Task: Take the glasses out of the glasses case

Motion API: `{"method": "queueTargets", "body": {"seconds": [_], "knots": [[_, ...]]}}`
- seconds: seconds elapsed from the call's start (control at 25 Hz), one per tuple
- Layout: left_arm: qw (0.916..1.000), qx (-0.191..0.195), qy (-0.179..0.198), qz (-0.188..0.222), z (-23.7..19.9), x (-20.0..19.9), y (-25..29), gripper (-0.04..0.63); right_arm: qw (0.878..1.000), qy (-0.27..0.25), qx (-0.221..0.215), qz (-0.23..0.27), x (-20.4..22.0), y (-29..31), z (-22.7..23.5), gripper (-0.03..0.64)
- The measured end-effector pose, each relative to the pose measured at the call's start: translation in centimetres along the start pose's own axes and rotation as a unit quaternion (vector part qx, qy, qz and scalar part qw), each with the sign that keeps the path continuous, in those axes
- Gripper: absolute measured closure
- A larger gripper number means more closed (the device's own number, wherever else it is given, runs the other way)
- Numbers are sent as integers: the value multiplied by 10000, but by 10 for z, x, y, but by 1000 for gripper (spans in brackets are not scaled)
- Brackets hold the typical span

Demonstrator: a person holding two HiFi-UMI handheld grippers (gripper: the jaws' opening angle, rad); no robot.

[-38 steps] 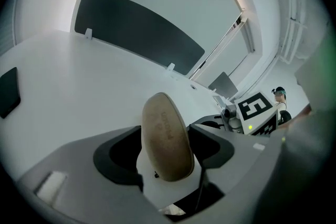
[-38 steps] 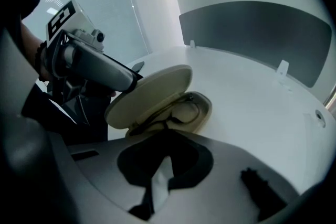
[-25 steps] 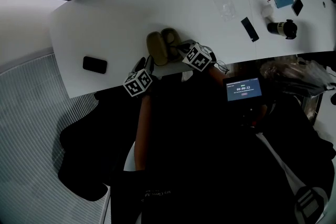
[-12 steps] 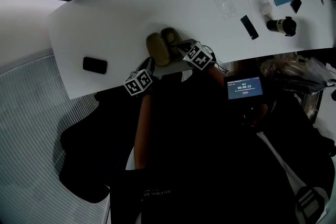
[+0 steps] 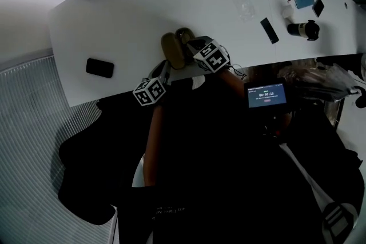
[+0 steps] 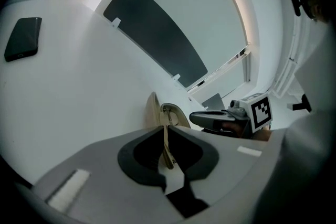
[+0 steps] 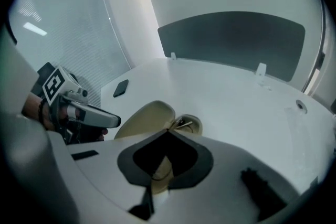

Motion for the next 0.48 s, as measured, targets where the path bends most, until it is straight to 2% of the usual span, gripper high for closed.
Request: {"method": "queueTargets", "body": {"seconds": [0.12,0.28,0.48], "knots": [[9997,116,238,4,8,-2,-2,557,9998,27,-185,-16,-12,-3,-8,615],[9949,98,958,-291,25,-1,2,543,9993,-93,-268,-239,-16,-1,-15,614],[9939,274,1003,-366,28,-1,4,537,9985,171,-249,-460,-11,5,-11,561]]}}
Point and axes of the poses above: the fingertips, and each gripper's own axes: y forward along the fingers, z to its right, x out of its underside, the point moved 8 cm from there along -y, backward along the fingers, and after that the axes turned 13 degrees about -z, right-handed, at the moved point
